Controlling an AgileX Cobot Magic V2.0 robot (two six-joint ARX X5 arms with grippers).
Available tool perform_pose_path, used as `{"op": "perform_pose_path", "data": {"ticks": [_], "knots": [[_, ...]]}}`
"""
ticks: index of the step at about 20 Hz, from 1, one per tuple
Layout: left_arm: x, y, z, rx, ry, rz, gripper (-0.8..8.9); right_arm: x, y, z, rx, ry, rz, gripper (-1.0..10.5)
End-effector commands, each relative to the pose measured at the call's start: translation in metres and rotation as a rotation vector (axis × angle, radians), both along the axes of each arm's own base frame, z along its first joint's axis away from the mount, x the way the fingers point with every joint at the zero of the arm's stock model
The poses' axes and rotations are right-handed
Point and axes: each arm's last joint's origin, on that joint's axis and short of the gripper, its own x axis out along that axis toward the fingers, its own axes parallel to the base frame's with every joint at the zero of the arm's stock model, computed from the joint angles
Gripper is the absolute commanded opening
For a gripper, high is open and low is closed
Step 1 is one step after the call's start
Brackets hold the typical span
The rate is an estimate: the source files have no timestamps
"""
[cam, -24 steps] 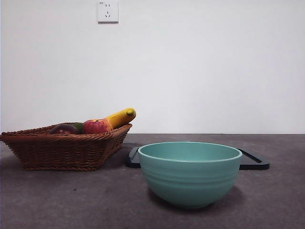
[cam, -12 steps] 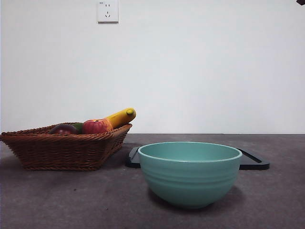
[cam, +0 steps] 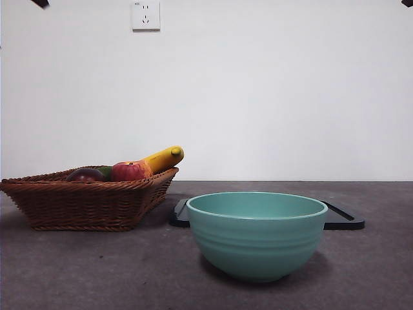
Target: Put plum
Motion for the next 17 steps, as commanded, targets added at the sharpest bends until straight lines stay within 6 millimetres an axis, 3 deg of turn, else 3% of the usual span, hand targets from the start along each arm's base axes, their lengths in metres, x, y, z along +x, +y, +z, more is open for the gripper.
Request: {"op": "perform_pose_path", "data": {"ticks": [1,5,8,13,17], "knots": [[0.023,-0.006,0.007,0.017,-0.003,0.028,4.95,0.001,0.001,0.005,0.004,-0.021,0.004,4.0],[0.062,-0.019,0.004,0.073,0.026,0.038,4.95,0.001,0.001,0.005,0.004,-0.020,0.005,4.0],[0.089,-0.029,-0.008,0.124,0.072,0.040,4.95,0.001,0.001,0.005,0.004,-0.020,0.004,4.0],[0.126,-0.044,-0.047,0.177,0.137,0.029,4.95,0.001,0.001,0.005,0.004,-0.021,0.004,4.0],[0.145,-0.052,-0.077,0.245,0.193,0.016,4.95,0.001,0.001,0.005,0.006,-0.018,0.003,4.0]]}}
